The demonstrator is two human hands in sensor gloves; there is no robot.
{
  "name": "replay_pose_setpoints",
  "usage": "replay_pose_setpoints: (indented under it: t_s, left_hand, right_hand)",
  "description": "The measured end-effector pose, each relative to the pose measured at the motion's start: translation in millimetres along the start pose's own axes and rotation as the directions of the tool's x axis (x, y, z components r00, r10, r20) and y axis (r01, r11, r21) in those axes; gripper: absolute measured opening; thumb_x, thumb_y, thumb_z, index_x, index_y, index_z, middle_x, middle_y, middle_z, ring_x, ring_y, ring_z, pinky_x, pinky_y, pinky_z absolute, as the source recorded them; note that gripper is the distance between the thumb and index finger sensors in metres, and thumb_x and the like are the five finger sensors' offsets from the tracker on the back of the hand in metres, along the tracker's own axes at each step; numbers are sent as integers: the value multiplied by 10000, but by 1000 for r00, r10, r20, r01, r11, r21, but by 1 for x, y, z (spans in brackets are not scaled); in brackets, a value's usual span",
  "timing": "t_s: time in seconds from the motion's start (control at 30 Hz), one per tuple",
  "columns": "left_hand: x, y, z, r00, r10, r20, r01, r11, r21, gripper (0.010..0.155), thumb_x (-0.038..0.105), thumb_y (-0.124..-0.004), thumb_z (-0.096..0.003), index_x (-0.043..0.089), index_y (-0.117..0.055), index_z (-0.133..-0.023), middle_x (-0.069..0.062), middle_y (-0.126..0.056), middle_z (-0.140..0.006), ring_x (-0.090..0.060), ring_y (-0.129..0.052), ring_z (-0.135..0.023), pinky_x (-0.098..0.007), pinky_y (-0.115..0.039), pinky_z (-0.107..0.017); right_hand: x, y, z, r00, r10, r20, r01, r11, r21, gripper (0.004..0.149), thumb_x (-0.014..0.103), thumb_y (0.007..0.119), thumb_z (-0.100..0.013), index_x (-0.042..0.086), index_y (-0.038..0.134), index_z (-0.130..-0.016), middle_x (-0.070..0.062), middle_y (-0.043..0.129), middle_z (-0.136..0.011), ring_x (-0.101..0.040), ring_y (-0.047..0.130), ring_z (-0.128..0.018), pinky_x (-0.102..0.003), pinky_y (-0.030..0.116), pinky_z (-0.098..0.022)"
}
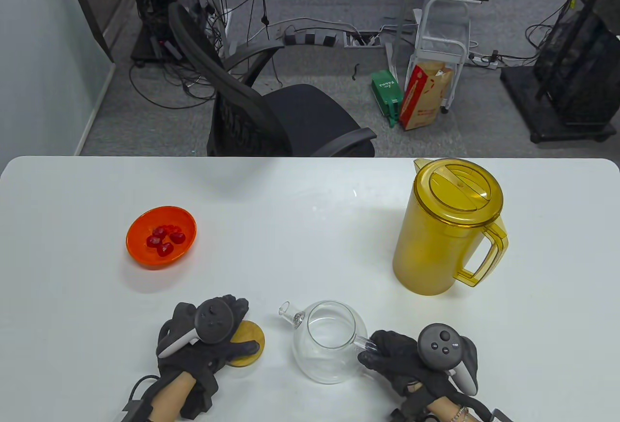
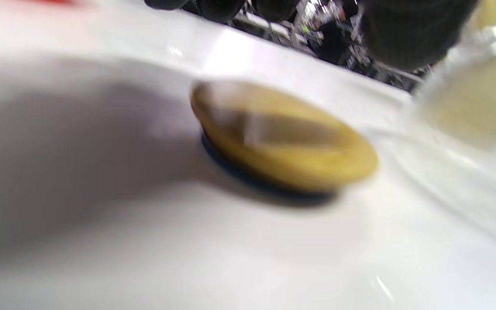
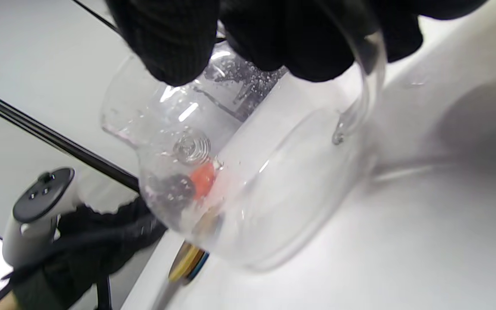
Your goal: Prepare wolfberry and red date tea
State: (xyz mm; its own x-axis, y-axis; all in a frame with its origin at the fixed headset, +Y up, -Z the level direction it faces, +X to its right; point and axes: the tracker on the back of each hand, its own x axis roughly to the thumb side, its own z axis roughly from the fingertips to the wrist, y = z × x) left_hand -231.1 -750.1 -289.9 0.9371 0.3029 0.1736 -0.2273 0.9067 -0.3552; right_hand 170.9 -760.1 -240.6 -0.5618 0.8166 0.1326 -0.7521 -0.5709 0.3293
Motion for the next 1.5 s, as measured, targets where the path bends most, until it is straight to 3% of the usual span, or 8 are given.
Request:
replay_pose_setpoints:
  t_s: [0.13,0.3,0.53,0.67,0.8,1.03,1.17,1.5]
  left_hand:
    - [-19,28,-1,988,80,-133,-52,978,204,752,604,-656,-526,210,-446,-1131,-151,-452,-1207,-434,-455,-1124,-625,-422,-758]
    - [-49,54,-20,942,141,-306,-51,957,284,755,575,-635,-552,180,-367,-1137,-210,-460,-1192,-487,-476,-1098,-633,-460,-752]
    - [-105,73,-64,755,128,-643,-46,989,143,818,598,-603,-566,136,-243,-1138,-271,-366,-1193,-541,-438,-1086,-639,-479,-750]
    - [-132,76,-75,641,189,-744,-77,980,182,833,595,-591,-573,99,-221,-1131,-302,-324,-1181,-557,-427,-1074,-644,-476,-744]
    - [-158,76,-80,517,155,-842,-44,987,155,850,605,-576,-576,45,-239,-1121,-306,-473,-1141,-519,-620,-1023,-604,-604,-703]
    - [-177,75,-84,453,176,-874,13,979,204,796,588,-599,-575,-14,-424,-1065,-187,-852,-808,-270,-1029,-551,-422,-872,-395]
    - [-178,73,-86,433,262,-862,-55,963,264,685,517,-621,-591,-20,-523,-1005,-73,-925,-623,-126,-1045,-346,-350,-892,-280]
    - [-170,71,-79,470,529,-707,-178,841,511,491,367,-682,-573,-11,-634,-882,-57,-973,-504,-77,-1078,-216,-294,-928,-195]
  right_hand:
    - [11,-19,14,998,34,60,-30,997,-65,700,400,798,-531,-3,601,-1069,-316,637,-1037,-566,550,-936,-668,505,-652]
    - [18,-40,35,974,196,109,-173,966,-191,732,415,813,-520,105,544,-1127,-187,481,-1197,-416,347,-1075,-630,348,-741]
    - [-16,-46,36,973,229,-30,-231,957,-178,740,433,790,-537,151,476,-1145,-109,362,-1234,-349,258,-1094,-586,280,-769]
    - [-26,-47,30,973,215,-80,-226,957,-179,736,435,783,-542,158,469,-1147,-100,342,-1237,-345,244,-1096,-584,272,-772]
    - [-33,-49,27,975,194,-107,-210,962,-172,734,435,784,-545,151,472,-1147,-109,351,-1235,-351,255,-1095,-586,280,-770]
    - [-36,-47,23,976,184,-117,-201,968,-148,732,433,786,-548,142,481,-1146,-121,368,-1233,-361,269,-1092,-588,288,-768]
    - [-36,-46,23,975,189,-119,-206,967,-148,731,433,786,-547,138,487,-1145,-123,377,-1231,-364,275,-1091,-589,291,-767]
    - [-39,-44,22,974,178,-143,-197,972,-129,725,428,788,-547,136,496,-1142,-131,388,-1228,-366,285,-1089,-588,296,-767]
